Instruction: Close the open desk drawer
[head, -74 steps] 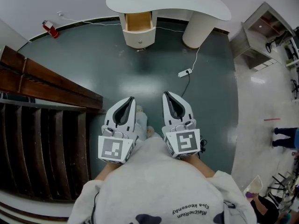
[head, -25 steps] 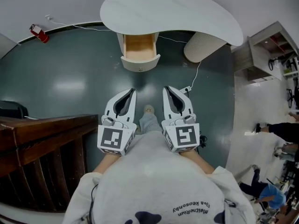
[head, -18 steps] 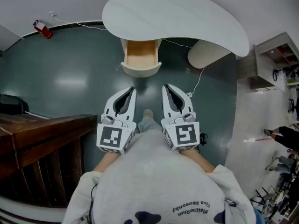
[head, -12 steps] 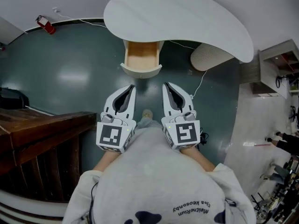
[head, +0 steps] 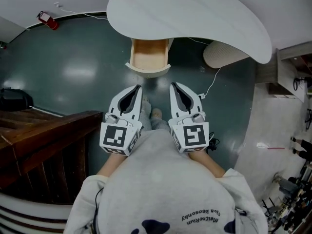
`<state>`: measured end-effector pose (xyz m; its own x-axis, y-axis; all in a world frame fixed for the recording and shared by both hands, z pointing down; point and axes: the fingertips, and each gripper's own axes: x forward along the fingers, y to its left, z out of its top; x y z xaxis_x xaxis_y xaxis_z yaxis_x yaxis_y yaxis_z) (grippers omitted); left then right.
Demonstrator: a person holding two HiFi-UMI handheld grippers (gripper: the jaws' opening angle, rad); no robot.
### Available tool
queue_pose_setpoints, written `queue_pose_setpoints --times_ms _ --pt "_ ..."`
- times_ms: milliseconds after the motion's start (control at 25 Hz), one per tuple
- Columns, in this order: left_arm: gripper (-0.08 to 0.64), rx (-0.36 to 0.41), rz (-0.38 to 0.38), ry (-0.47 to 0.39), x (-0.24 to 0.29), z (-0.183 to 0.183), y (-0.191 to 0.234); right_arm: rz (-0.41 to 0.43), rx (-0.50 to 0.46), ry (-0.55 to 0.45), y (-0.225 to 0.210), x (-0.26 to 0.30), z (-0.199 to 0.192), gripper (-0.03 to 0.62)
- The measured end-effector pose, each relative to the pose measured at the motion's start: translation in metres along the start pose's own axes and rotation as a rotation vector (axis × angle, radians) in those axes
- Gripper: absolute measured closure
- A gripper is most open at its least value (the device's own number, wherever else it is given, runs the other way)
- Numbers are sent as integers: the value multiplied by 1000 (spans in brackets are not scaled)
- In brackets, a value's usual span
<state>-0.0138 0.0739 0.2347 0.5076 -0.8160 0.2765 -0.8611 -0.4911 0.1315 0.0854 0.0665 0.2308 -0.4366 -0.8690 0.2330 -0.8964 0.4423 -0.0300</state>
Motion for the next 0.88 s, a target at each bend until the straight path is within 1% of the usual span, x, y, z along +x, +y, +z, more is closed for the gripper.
queue_pose_setpoints --times_ms 160,360,680,880 --pt "551 17 -14 15 15 -3 11 -21 -8 19 -6 14 -5 575" --pt "551 25 -39 35 35 1 31 -51 -22 27 -13 38 0 575" --pt "551 43 -106 56 59 0 66 -93 -32 45 -7 83 -2 575" --pt "551 49 -141 73 68 -4 80 -122 -30 62 -2 99 -6 575"
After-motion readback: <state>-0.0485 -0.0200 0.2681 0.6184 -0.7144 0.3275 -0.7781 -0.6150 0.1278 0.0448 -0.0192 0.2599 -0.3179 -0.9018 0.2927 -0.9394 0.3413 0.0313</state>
